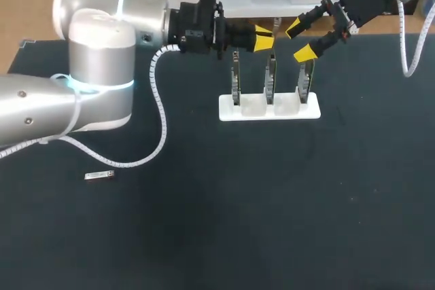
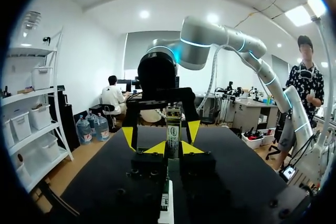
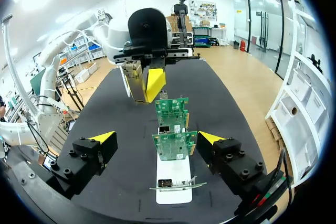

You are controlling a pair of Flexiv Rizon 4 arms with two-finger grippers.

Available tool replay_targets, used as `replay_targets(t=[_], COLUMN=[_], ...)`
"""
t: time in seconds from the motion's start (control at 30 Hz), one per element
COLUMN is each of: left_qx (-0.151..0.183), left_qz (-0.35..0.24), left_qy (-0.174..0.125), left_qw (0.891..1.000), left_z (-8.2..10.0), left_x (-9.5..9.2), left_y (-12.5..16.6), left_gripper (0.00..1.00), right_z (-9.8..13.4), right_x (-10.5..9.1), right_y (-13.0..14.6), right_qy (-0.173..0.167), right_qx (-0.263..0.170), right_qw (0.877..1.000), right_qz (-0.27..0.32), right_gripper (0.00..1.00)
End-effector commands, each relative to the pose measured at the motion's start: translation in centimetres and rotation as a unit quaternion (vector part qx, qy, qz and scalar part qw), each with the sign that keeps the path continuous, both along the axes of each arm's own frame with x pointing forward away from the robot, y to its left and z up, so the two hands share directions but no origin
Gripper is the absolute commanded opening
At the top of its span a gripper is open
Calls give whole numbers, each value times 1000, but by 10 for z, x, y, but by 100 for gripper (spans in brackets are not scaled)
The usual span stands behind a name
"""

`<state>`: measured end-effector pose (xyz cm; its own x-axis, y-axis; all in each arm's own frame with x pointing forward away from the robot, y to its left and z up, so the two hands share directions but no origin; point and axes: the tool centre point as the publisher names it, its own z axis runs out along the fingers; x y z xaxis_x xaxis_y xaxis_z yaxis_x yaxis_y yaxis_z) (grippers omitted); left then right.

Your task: Pick up the optical module with the left hand, and insert it into the network port with the right hand.

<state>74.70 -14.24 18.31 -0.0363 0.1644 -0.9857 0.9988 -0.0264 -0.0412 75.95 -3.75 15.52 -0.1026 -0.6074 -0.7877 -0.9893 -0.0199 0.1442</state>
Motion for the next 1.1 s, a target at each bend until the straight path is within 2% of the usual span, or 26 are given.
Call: replay_targets(t=[0.03,0.33,0.47,1.1], left_qx=[4,12,20,27], left_qz=[-7,10,22,37], left_qy=[3,16,2,24], left_qw=[1000,1000,1000,999], left_z=[-1,-8,-5,-17], left_x=[7,10,12,15], left_y=[-2,1,2,-10], left_gripper=[0,0,0,0], right_z=[0,0,0,0], right_x=[-2,-2,-2,-2], right_y=[0,0,0,0], right_qy=[-2,-2,-2,-2], right_qx=[0,0,0,0], right_qw=[1000,1000,1000,1000], right_qz=[-2,-2,-2,-2], right_gripper=[100,100,100,100])
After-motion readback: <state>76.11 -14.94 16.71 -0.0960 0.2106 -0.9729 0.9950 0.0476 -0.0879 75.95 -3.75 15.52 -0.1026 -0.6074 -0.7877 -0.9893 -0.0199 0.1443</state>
